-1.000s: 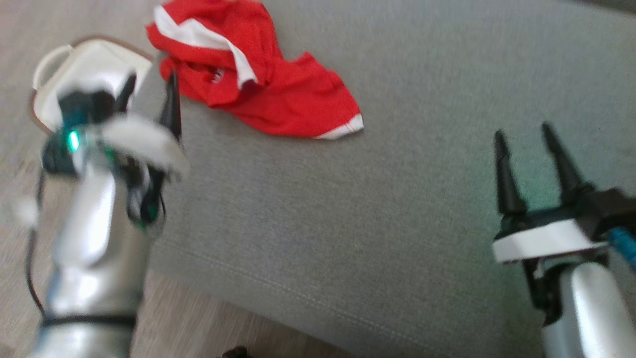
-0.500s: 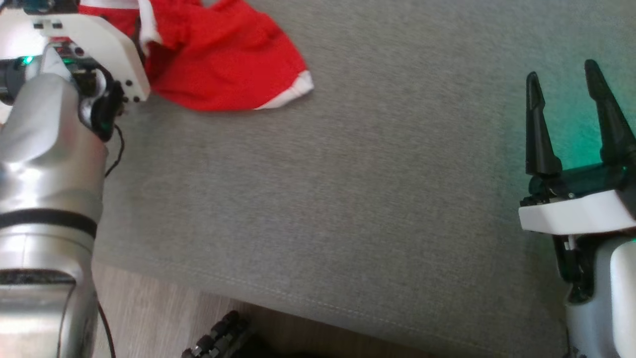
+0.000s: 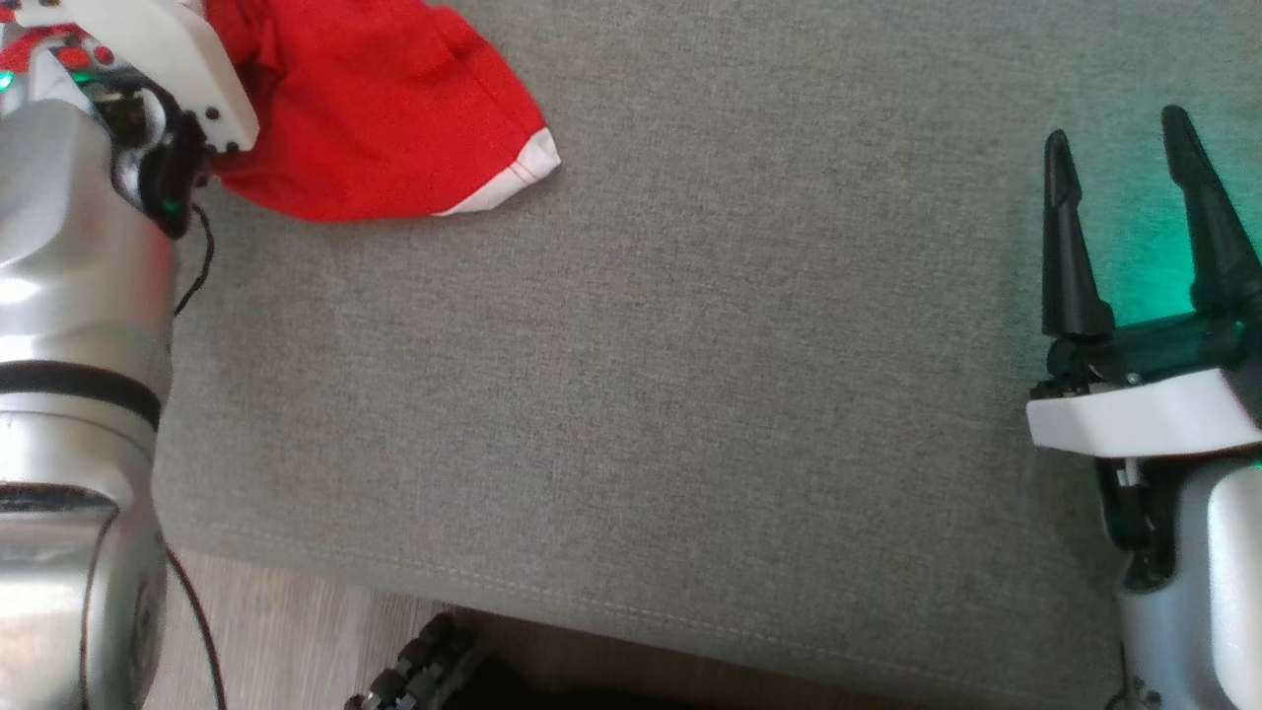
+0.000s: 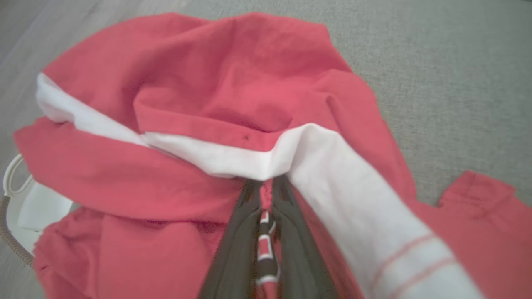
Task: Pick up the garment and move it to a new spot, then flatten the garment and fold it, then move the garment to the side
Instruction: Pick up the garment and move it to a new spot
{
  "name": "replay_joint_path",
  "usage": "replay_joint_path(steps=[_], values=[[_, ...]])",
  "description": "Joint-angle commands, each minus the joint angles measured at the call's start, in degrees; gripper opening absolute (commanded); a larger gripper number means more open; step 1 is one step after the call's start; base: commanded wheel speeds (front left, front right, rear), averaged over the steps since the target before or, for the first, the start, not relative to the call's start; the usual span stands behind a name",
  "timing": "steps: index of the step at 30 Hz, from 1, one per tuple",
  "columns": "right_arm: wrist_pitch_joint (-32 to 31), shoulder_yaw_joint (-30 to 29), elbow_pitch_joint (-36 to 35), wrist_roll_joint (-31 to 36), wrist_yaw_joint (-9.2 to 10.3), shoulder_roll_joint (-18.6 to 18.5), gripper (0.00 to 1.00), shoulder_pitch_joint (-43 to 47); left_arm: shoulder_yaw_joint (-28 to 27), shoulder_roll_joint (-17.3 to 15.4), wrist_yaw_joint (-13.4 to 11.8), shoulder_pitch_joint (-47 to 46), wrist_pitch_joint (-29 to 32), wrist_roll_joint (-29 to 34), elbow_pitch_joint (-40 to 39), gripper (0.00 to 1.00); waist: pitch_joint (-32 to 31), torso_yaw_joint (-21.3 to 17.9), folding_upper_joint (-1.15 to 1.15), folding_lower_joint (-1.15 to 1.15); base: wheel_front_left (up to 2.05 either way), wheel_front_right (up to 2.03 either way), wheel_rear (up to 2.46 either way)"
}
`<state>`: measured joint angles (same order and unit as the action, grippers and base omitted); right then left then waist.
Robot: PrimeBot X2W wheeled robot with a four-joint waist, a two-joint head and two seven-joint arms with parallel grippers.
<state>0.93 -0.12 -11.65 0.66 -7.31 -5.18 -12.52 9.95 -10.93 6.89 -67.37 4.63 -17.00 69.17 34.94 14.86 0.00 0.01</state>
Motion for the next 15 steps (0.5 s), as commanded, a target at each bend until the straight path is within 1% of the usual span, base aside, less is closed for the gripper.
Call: replay_joint_path(steps=[1, 5, 10, 15], values=[[0.57, 1.73, -1.54, 0.04, -0.18, 0.55, 1.0, -0.23, -0.53, -2.6, 0.29, -0.22, -1.0, -0.17, -0.96, 0.0, -1.0, -0.11, 0.0, -0.01, 0.0, 0.0, 0.0], [1.88, 2.51, 1.15, -0.44, -0.18, 1.07, 1.0, -0.02, 0.19, -1.98, 0.41, -0.36, -5.67, -0.32, -1.16, 0.0, -4.68, -0.81, 0.0, -0.01, 0.0, 0.0, 0.0], [4.1, 5.34, 4.98, -1.82, -0.18, 1.87, 1.0, 0.15, 0.97, -1.35, 0.53, -0.33, -10.28, -1.24, -2.33, 0.0, -9.64, -3.47, 0.0, -0.01, 0.0, 0.0, 0.0], [6.63, 7.44, 8.83, -3.79, -0.18, 2.24, 1.0, 1.08, 3.09, 1.17, 0.57, 0.05, -12.75, -2.24, -5.02, 0.0, -14.42, -6.02, 0.0, -0.01, 0.0, 0.0, 0.0]])
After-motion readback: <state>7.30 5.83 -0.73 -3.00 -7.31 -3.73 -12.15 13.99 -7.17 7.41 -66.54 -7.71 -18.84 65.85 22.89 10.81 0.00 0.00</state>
